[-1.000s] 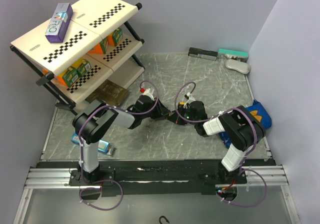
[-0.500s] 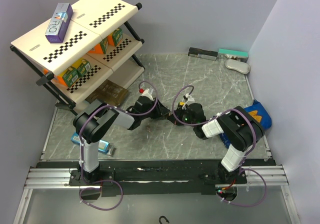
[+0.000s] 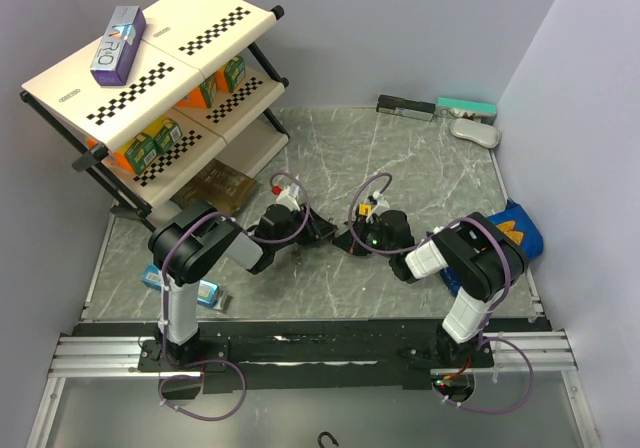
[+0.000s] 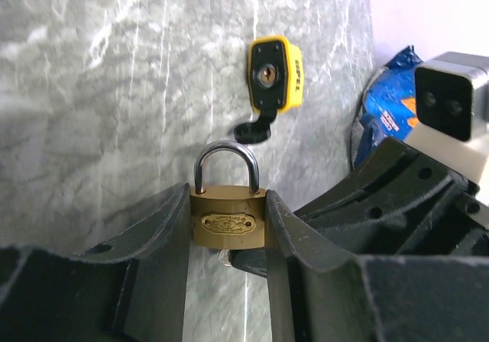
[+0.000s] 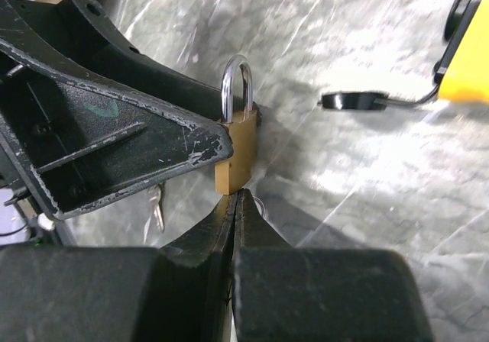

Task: Unlock with the key

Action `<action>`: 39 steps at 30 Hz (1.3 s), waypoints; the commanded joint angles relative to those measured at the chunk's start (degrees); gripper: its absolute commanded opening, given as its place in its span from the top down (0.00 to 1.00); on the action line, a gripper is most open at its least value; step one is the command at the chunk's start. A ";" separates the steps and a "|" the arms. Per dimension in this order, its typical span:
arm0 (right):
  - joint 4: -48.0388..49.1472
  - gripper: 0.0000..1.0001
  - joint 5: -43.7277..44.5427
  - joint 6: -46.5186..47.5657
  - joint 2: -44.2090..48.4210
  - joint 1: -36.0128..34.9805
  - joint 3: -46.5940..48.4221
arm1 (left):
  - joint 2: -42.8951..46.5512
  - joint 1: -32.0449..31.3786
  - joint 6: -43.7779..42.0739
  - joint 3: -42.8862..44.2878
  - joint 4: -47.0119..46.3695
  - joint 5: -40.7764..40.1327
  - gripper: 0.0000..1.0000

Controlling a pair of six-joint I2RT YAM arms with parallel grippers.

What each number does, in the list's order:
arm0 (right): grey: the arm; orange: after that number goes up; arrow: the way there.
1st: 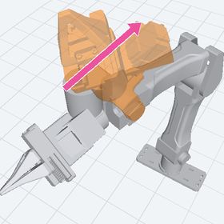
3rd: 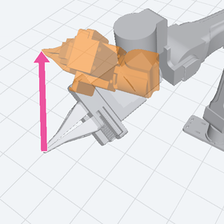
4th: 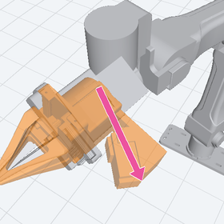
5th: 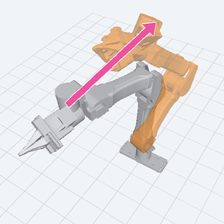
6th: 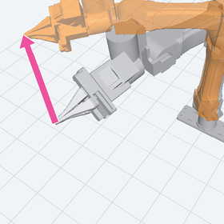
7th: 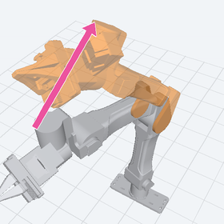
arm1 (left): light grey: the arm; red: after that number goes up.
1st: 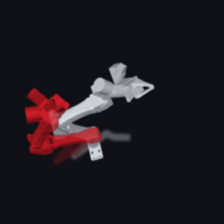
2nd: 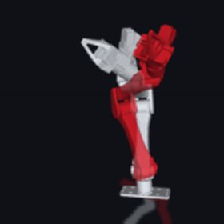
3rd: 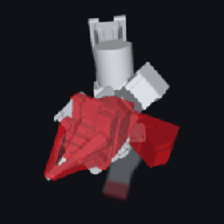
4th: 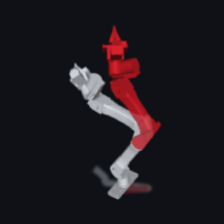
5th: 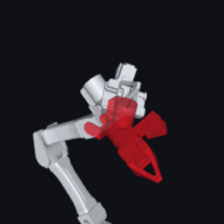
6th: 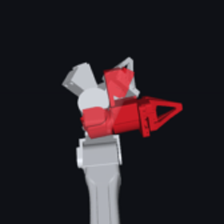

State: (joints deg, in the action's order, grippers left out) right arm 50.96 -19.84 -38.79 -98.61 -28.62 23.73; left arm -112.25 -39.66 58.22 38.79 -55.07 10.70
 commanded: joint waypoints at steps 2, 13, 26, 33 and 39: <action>11.18 1.00 3.05 -2.00 1.66 2.34 0.27 | 0.62 -2.35 1.37 -3.71 -7.40 12.50 0.99; 10.48 1.00 0.24 -4.72 8.60 4.19 -1.14 | 4.93 -2.35 2.34 -6.18 -14.37 15.23 0.99; 5.21 1.00 -1.96 -4.63 19.68 4.72 -0.88 | 11.08 -2.62 2.87 -7.67 -16.92 18.39 0.99; 3.36 1.00 -2.49 -4.45 23.19 4.80 -0.61 | 13.72 -3.93 1.64 -7.06 -15.33 19.45 0.99; 3.28 1.00 -2.75 -4.90 25.30 4.72 -0.87 | 16.97 -5.16 1.64 -7.76 -16.30 19.09 0.99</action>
State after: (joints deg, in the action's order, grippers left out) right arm 47.35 -29.43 -43.77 -76.44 -25.69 20.23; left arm -99.35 -39.77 58.35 32.21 -69.17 17.06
